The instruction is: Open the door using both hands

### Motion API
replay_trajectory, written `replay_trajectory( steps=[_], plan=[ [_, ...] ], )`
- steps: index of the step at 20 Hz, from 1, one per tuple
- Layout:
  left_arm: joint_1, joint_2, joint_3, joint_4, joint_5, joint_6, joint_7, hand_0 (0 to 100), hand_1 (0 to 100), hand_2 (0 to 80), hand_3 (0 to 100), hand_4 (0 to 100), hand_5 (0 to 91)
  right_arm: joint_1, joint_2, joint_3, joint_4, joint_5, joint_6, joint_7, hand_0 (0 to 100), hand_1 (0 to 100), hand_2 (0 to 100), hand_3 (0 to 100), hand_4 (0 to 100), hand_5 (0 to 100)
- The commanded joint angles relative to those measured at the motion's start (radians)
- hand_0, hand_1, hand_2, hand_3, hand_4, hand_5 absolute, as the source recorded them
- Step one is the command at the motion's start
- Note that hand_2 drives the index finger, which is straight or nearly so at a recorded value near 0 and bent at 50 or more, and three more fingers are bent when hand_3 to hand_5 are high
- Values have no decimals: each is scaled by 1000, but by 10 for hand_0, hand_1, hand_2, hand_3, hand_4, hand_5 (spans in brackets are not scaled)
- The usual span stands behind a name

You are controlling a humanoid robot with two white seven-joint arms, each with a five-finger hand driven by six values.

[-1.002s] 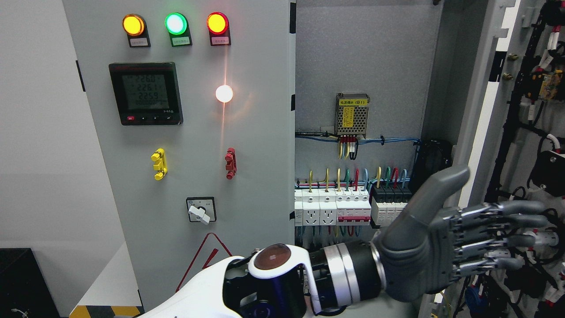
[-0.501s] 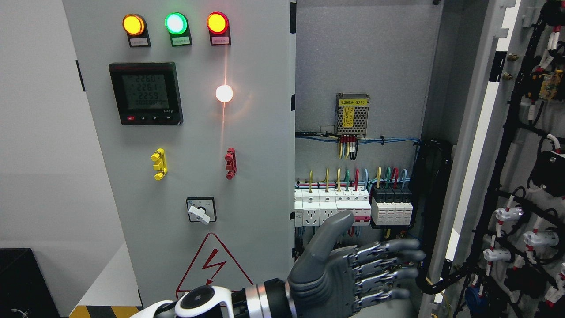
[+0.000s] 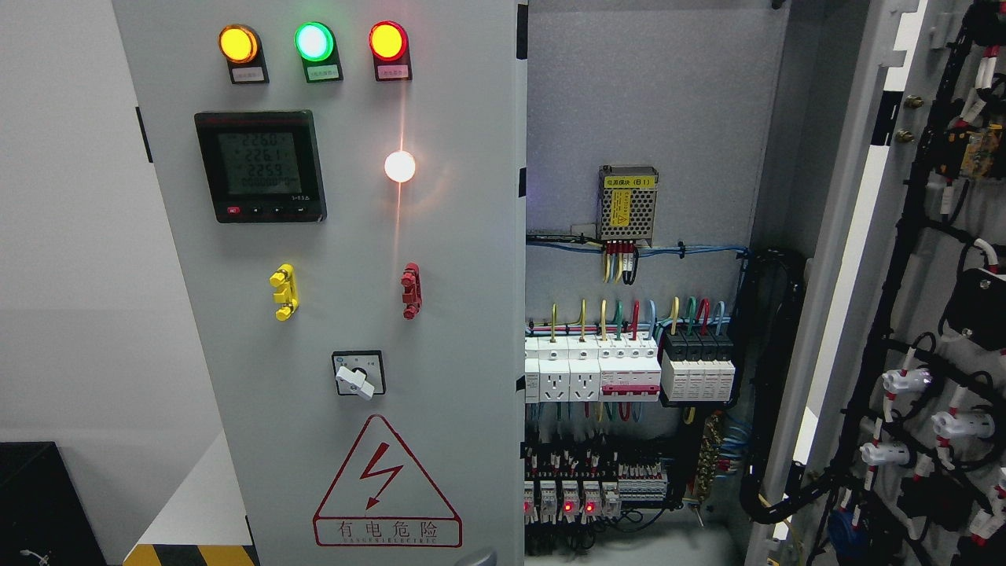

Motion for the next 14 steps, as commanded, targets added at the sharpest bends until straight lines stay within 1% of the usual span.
replay_trajectory(
  steps=[1, 3, 5, 6, 11, 14],
  plan=[
    [316, 133, 78, 103, -133, -41, -2, 0, 0, 0, 0, 0, 0, 0, 0, 9, 0, 0, -1, -6, 191, 0, 0, 0, 0, 0],
    [402, 129, 78, 152, -183, -85, -2, 0, 0, 0, 0, 0, 0, 0, 0, 9, 0, 0, -1, -6, 191, 0, 0, 0, 0, 0],
    [475, 124, 78, 231, -223, -98, -2, 0, 0, 0, 0, 0, 0, 0, 0, 9, 0, 0, -1, -6, 191, 0, 0, 0, 0, 0],
    [507, 109, 78, 286, -232, -99, -2, 0, 0, 0, 0, 0, 0, 0, 0, 9, 0, 0, -1, -6, 191, 0, 0, 0, 0, 0],
    [591, -2, 86, 552, -235, -156, -4, 0, 0, 0, 0, 0, 0, 0, 0, 9, 0, 0, -1, -6, 191, 0, 0, 0, 0, 0],
    [634, -71, 131, 704, -244, -161, -4, 0, 0, 0, 0, 0, 0, 0, 0, 9, 0, 0, -2, -6, 191, 0, 0, 0, 0, 0]
  ],
)
